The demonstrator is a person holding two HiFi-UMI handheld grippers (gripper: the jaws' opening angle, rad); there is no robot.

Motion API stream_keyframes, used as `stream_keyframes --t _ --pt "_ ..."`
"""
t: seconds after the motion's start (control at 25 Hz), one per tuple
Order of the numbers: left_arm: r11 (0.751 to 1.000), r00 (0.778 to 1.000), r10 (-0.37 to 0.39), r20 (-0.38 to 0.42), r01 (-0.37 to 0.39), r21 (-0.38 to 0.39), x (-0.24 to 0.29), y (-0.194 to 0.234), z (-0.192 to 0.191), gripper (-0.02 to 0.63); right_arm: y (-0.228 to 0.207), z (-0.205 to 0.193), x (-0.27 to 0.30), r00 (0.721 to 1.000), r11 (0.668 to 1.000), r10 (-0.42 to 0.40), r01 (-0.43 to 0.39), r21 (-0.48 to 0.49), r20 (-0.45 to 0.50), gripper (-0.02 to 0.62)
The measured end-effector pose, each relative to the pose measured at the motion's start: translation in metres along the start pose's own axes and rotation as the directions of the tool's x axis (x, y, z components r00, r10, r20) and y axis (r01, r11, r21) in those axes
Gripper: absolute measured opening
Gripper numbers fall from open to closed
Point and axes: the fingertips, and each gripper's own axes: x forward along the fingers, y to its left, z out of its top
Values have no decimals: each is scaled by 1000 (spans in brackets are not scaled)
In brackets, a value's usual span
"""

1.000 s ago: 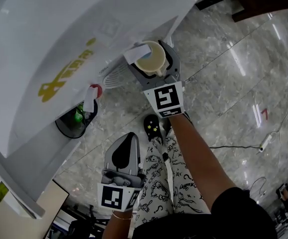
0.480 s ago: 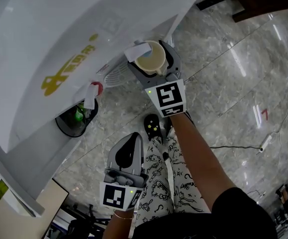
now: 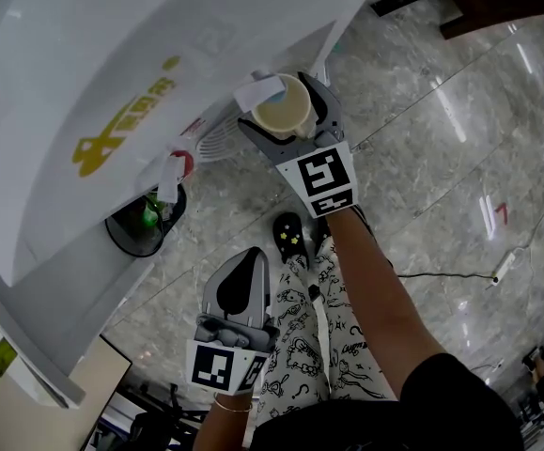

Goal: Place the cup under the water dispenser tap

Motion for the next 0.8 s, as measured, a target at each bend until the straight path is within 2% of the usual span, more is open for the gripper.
stream_keyframes --t 0.28,0.44,0.56,0.68,0.8 --pt "1000 1000 4 2 -4 -16 -2 0 0 -3 3 21 -16 998 1000 -11 12 -1 69 451" --pt "999 1000 -1 15 0 45 -5 -6 8 -3 8 41 -31 993 999 -33 31 15 116 451" --pt "994 999 -12 34 9 106 -12 -15 22 -3 10 64 -66 983 997 -71 66 36 166 451" --pt "993 999 -8 51 1 121 -22 -22 39 -3 16 77 -114 978 991 -113 97 97 174 449" --pt "988 997 -7 78 -5 153 -27 -35 64 -3 19 98 -165 978 979 -101 66 192 180 449"
